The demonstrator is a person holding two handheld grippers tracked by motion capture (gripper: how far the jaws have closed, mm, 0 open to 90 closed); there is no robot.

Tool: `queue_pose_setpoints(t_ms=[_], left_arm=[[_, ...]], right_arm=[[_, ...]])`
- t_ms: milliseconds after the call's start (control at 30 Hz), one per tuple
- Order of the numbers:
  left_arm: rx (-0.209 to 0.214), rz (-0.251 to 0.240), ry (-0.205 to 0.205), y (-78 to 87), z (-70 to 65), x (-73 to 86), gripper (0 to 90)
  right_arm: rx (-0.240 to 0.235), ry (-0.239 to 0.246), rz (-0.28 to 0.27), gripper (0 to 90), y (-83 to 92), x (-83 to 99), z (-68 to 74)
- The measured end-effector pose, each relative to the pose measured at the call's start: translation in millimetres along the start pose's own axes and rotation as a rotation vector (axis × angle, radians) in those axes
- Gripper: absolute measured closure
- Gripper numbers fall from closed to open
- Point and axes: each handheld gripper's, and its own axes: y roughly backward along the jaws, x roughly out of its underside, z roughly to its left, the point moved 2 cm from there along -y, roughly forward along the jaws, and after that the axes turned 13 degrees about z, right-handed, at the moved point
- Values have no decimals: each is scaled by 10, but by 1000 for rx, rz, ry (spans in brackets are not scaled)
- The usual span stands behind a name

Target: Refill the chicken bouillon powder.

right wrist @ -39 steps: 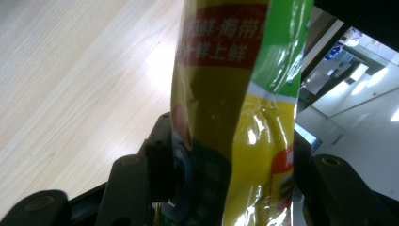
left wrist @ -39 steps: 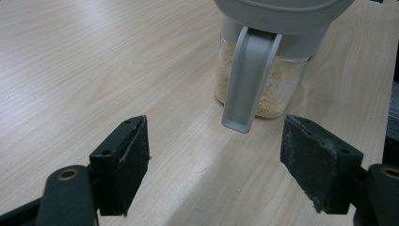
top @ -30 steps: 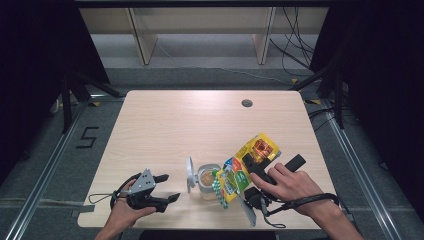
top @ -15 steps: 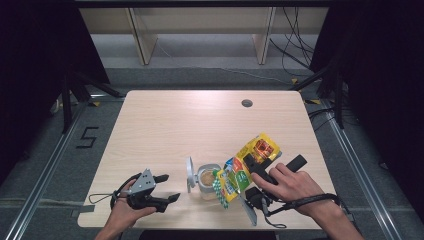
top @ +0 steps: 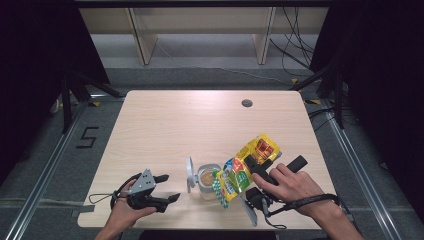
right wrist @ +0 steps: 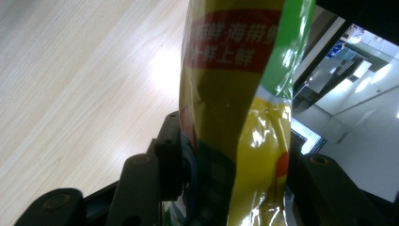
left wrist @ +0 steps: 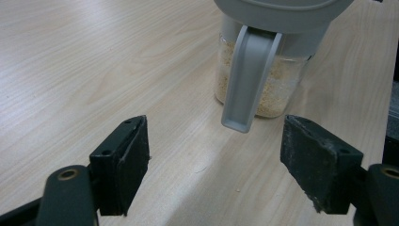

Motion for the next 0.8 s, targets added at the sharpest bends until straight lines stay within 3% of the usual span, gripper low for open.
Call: queue_pose_setpoints(t_ms=[300, 400, 433, 567, 633, 800], left_arm=[[-3, 4, -14, 7, 9, -3, 240], [2, 0, 8, 1, -4, 2, 240], [2, 0, 5, 2, -2, 1, 240], [3, -1, -7, 5, 5, -2, 240], [4, 1, 4, 4, 0, 0, 240], [2, 5, -6, 8, 6, -2, 240]], right_arm=[[-3, -18, -3, 588, -2, 4, 11], [-3, -17, -8, 588, -7, 6, 9], [-12, -50, 0, 589, 0, 2, 29], [-9, -28, -5, 589, -3, 17, 16], [-13, -61, 0, 589, -1, 15, 39], [-17, -73, -2, 589, -6, 22, 53]])
